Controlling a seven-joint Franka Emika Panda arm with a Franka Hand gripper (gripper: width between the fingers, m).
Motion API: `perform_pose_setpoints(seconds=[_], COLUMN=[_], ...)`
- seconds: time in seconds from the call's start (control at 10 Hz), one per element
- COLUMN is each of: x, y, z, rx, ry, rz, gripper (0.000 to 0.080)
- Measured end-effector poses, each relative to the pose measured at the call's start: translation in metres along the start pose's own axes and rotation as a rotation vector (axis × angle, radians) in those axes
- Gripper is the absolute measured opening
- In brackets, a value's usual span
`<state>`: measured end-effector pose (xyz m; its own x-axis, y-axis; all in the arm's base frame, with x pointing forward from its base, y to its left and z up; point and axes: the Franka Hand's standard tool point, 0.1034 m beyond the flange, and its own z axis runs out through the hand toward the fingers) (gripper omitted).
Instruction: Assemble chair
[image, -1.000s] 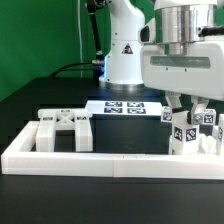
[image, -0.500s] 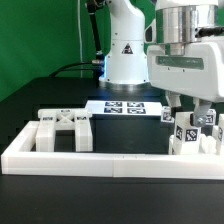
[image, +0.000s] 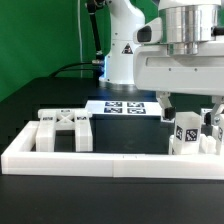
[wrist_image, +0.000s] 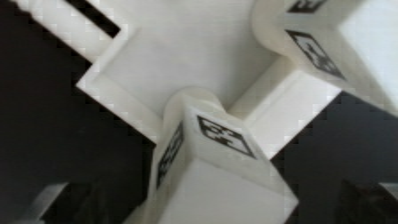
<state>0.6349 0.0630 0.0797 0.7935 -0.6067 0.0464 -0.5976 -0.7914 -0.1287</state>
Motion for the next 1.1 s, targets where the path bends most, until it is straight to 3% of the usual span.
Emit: perform_pose_setpoints(seconds=[0.6, 1.1], x=[0.0022, 0.0046], y=[0.0041, 0.0067], z=[0.0007, 0.0006], rx=[-0.012, -0.02], ry=[0.002, 0.002], rz=[-0.506, -0.748], gripper=[0.0649, 0.0649])
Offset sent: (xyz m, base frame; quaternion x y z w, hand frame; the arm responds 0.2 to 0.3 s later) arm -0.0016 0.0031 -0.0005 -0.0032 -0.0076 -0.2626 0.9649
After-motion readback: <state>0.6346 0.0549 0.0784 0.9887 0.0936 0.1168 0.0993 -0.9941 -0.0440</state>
